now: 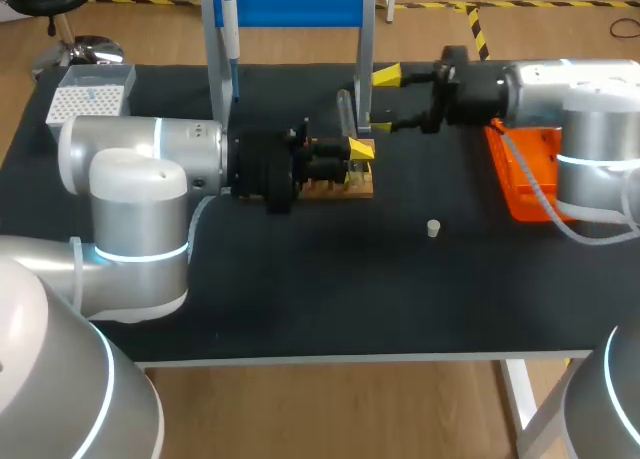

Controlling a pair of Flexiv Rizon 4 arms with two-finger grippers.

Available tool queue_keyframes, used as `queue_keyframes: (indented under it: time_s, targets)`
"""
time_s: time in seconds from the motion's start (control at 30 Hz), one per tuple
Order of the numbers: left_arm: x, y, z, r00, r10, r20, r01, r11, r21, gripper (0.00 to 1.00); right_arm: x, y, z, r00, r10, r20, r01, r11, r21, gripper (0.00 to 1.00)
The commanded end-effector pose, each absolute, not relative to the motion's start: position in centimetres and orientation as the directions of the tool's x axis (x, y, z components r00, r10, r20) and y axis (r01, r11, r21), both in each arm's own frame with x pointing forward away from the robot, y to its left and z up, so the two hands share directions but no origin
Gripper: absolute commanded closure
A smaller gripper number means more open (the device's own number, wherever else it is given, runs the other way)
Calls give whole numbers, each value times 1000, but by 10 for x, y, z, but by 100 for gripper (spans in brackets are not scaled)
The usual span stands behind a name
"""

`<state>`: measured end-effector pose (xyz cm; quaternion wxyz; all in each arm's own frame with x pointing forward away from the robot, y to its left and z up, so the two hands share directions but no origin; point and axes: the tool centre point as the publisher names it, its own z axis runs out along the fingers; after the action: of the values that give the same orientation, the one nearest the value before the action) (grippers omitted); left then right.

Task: Invert the test tube, pick up the pipette, mount the tip to pipette, aspirate from beaker and dispense into the tube, eject the tip, return the pipette, and cap with the stopper.

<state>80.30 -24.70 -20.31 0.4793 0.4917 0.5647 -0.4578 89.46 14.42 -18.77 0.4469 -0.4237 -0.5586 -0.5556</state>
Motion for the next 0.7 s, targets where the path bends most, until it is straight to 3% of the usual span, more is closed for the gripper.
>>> queue_keyframes:
  time_s: [0.03,0.37,0.7]
  targets:
    - [803,-247,-202,-57,119,-991,994,95,-46,100,884,125,-182,-306,9,952,952,20,306,0]
    - [803,-247,-202,-57,119,-991,994,95,-46,100,876,104,-186,-539,82,838,842,41,538,0]
    - [803,-247,-202,-57,119,-991,994,95,-46,100,862,96,-210,-746,288,600,652,138,745,0]
